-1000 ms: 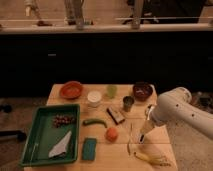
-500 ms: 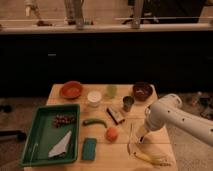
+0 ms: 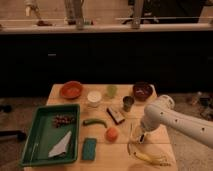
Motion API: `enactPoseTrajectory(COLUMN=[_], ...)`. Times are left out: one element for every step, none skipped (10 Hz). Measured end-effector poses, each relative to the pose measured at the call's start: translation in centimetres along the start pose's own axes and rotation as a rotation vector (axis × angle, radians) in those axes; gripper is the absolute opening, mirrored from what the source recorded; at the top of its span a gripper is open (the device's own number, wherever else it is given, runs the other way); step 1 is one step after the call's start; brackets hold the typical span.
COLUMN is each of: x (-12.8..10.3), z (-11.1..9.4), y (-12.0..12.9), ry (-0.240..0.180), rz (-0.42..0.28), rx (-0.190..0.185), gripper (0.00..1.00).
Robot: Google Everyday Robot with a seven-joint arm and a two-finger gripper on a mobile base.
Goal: Wipe table surface with brush
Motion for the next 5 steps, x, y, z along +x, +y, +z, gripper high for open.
enactPoseTrajectory(x=[-0.3,-0.4,-0.6,-0.9,-1.0], z=[0.3,0.7,1.1,1.5,1.8], y=[-0.1,-0.2,-0.4,-0.6,-0.7], ry=[0.000,0.000,0.000,0.001,0.002], rz=[0.003,0.004,0.011,0.014,0.015], rx=[-0.002,-0.001,-0.004,-0.011,-0.017], gripper=[0.80,0.80,0.80,0.80,0.80])
